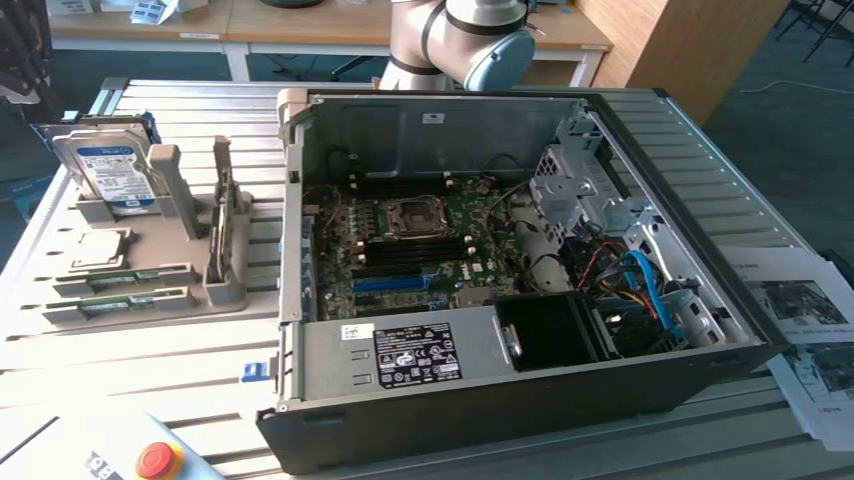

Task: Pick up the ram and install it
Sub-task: 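Pick up the ram and move it above insertion slot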

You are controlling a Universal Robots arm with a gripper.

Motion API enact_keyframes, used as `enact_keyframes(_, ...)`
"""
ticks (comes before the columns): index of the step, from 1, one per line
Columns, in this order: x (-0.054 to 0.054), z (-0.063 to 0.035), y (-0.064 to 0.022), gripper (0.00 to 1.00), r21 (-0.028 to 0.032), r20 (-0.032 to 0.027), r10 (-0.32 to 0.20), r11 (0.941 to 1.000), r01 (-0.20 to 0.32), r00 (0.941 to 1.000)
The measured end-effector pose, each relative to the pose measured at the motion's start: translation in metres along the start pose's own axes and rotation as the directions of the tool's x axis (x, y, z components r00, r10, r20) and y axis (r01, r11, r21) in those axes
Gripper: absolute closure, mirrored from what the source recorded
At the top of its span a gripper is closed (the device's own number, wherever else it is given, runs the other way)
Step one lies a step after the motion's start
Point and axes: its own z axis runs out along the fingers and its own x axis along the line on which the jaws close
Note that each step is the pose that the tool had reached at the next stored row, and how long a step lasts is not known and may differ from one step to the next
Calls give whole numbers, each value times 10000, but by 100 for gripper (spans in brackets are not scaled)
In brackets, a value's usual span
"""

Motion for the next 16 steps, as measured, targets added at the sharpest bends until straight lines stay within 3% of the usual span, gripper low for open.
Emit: enact_keyframes(16, 1, 0, 0, 90, -9, -15, -338, 9994, 338, 9994)
